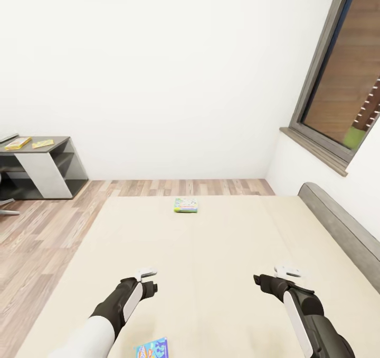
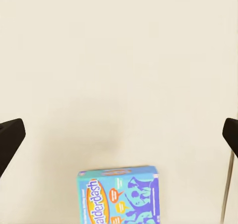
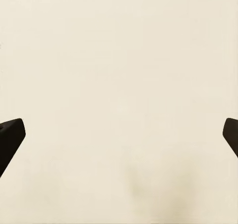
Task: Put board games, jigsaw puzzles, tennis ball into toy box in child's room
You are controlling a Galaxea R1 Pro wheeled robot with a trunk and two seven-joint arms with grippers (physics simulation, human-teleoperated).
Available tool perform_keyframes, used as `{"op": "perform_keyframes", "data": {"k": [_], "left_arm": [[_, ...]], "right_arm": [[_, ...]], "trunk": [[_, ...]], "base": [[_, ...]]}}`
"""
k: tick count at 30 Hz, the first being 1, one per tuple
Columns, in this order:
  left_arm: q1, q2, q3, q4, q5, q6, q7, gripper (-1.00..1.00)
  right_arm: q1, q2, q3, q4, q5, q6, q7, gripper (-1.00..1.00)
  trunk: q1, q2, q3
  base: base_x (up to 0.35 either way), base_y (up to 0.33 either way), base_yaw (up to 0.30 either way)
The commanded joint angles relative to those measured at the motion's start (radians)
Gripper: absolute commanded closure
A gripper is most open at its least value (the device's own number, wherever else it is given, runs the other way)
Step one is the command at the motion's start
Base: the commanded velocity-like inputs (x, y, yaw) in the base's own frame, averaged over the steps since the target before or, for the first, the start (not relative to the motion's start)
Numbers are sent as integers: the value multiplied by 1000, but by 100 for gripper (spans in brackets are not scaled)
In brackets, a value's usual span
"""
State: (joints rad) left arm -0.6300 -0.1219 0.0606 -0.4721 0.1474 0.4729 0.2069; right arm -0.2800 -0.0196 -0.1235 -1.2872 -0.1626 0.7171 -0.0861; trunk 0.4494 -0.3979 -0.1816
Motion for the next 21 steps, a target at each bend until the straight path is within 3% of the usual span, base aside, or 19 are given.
{"op": "perform_keyframes", "data": {"k": [1,21], "left_arm": [[0,-1,4,-2,11,4,6,-100],[0,-1,4,-2,11,4,6,-100]], "right_arm": [[-1,0,1,-1,-11,4,-9,-100],[-1,0,1,-1,-11,4,-9,-100]], "trunk": [[1,-2,-2],[1,-2,-2]], "base": [[0,44,0],[0,17,0]]}}
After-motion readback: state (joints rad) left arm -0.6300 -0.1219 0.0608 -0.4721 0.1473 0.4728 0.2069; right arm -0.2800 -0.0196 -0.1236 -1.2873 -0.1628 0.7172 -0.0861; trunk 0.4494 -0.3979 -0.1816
